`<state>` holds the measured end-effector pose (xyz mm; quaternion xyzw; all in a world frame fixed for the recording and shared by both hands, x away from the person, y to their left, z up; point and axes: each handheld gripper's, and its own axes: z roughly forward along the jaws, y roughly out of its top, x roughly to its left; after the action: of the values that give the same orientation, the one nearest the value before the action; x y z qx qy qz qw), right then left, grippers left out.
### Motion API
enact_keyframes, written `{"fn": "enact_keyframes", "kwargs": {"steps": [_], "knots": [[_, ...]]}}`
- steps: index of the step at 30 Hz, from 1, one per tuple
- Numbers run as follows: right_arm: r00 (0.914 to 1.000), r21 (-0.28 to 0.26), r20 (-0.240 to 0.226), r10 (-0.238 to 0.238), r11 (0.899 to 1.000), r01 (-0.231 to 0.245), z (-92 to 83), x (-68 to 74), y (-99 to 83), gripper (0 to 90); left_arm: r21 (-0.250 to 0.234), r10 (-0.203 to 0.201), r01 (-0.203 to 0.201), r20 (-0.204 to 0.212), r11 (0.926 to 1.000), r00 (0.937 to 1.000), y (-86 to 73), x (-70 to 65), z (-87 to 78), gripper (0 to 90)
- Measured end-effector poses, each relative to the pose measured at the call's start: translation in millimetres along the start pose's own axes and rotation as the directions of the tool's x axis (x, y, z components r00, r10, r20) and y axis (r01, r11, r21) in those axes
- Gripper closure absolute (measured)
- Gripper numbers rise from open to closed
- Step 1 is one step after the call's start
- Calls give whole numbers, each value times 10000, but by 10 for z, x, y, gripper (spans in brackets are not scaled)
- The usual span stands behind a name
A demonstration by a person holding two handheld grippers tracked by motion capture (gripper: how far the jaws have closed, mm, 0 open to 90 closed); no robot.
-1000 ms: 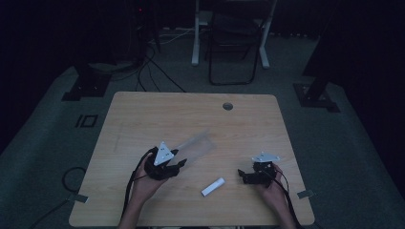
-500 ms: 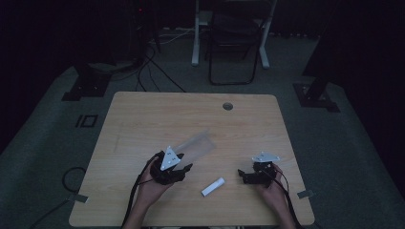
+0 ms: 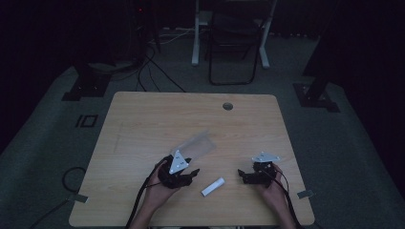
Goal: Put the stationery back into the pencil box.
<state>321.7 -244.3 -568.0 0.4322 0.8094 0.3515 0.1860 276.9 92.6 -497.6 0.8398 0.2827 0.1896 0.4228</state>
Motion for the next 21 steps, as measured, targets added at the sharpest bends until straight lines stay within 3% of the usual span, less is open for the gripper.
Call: {"fn": "enact_keyframes", "kwargs": {"steps": [21], "knots": [[10000, -2, 0, 6, 10000, -6, 0, 1, 0, 117, 163, 98, -105, 459, 9998, 9989, -4, -164, 98, 477]]}}
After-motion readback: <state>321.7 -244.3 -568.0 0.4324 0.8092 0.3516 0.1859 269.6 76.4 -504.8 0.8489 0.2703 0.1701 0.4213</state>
